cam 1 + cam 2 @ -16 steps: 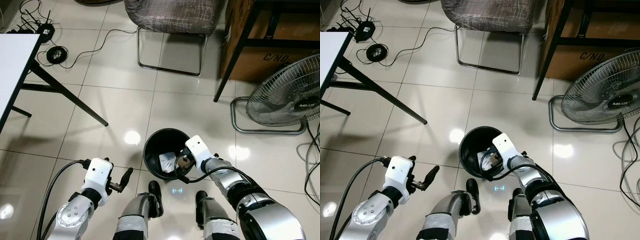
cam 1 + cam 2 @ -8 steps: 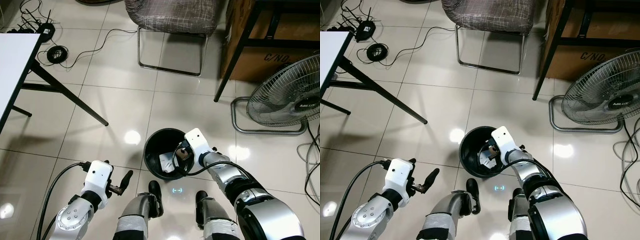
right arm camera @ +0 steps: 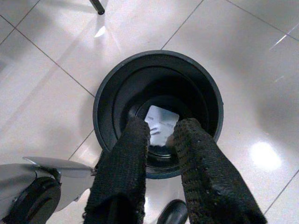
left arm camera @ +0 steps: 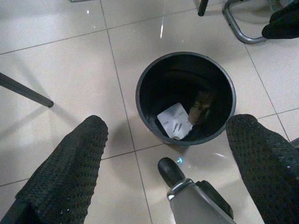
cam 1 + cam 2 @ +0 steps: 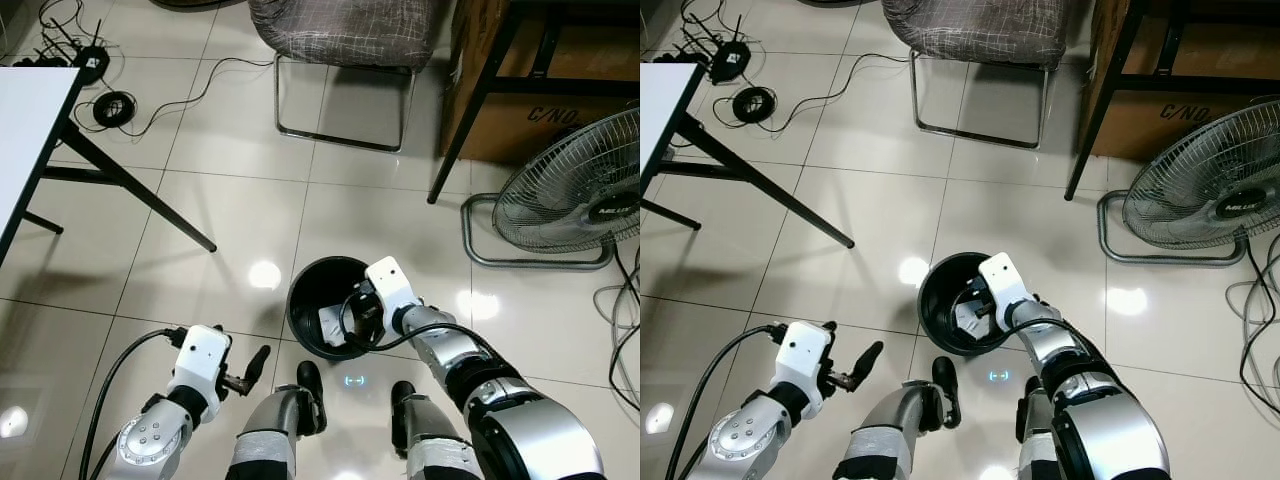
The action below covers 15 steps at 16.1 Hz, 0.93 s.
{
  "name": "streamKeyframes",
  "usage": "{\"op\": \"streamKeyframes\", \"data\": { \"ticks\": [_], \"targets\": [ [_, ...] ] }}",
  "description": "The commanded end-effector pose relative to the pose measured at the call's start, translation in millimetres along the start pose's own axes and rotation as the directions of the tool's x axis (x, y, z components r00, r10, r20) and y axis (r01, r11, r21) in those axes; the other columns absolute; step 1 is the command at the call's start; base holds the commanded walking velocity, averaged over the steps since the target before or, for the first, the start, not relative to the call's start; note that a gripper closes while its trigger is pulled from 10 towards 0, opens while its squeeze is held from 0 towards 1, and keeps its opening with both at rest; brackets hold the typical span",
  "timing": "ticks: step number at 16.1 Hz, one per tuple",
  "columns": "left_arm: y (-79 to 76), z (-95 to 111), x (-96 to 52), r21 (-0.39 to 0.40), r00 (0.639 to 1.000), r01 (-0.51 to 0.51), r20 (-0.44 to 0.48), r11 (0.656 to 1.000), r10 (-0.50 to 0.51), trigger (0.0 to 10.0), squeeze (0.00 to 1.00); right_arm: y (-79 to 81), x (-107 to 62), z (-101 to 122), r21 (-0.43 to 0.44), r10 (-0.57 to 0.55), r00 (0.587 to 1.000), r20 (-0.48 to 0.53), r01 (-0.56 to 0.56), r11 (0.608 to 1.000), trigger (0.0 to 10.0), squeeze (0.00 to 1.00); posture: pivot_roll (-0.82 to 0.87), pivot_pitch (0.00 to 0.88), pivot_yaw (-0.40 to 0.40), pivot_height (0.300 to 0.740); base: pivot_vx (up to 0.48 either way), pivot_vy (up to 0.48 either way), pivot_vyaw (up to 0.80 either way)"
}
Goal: Picking trash to rubbish bin
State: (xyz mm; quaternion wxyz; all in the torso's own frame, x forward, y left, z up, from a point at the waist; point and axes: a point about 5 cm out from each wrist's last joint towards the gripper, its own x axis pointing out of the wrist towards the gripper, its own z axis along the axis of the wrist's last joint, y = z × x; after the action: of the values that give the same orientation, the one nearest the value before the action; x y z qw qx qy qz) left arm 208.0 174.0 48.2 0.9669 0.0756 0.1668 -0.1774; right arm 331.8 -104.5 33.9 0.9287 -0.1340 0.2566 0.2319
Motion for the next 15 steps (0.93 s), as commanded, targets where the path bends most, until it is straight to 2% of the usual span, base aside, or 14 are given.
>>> {"op": "streamKeyframes", "data": {
  "ticks": [1, 8, 10, 12, 15],
  "targets": [
    [-0.6, -7, -6.4, 0.003, 0.999, -0.011, -0.036, 1.000, 0.011, 10.0, 1.00, 9.4, -0.8, -16, 0.030, 0.035, 0.999, -0.036, -0.034, 0.999, 10.0, 1.00, 0.00, 0.385, 0.124, 0.740, 0.000, 0.000, 0.00],
    [-3.1, -10, -5.6, -0.002, 0.999, -0.007, -0.041, 1.000, 0.007, 10.0, 1.00, 5.9, -1.9, -17, 0.031, 0.027, 0.999, -0.037, -0.026, 0.999, 10.0, 1.00, -0.01, 0.380, 0.119, 0.740, 0.000, 0.000, 0.00],
    [-3.4, -8, -1.5, -0.003, 0.999, -0.009, -0.031, 1.000, 0.009, 10.0, 1.00, 1.8, -2.1, -12, 0.033, 0.008, 1.000, -0.011, -0.008, 0.999, 10.0, 1.00, -0.02, 0.359, 0.107, 0.740, 0.000, 0.000, 0.00],
    [-4.5, 13, 13.2, 0.000, 0.999, -0.019, 0.050, 1.000, 0.019, 10.0, 1.00, -9.9, -4.0, -1, 0.029, -0.028, 0.998, 0.051, 0.026, 0.999, 10.0, 1.00, -0.03, 0.326, 0.090, 0.740, 0.000, 0.000, 0.00],
    [-6.7, 34, 33.2, -0.013, 0.991, -0.032, 0.131, 0.999, 0.033, 10.0, 1.00, -27.8, -9.2, 11, 0.038, -0.085, 0.988, 0.131, 0.081, 0.996, 10.0, 1.00, -0.07, 0.255, 0.074, 0.740, 0.000, 0.000, 0.00]
  ]
}}
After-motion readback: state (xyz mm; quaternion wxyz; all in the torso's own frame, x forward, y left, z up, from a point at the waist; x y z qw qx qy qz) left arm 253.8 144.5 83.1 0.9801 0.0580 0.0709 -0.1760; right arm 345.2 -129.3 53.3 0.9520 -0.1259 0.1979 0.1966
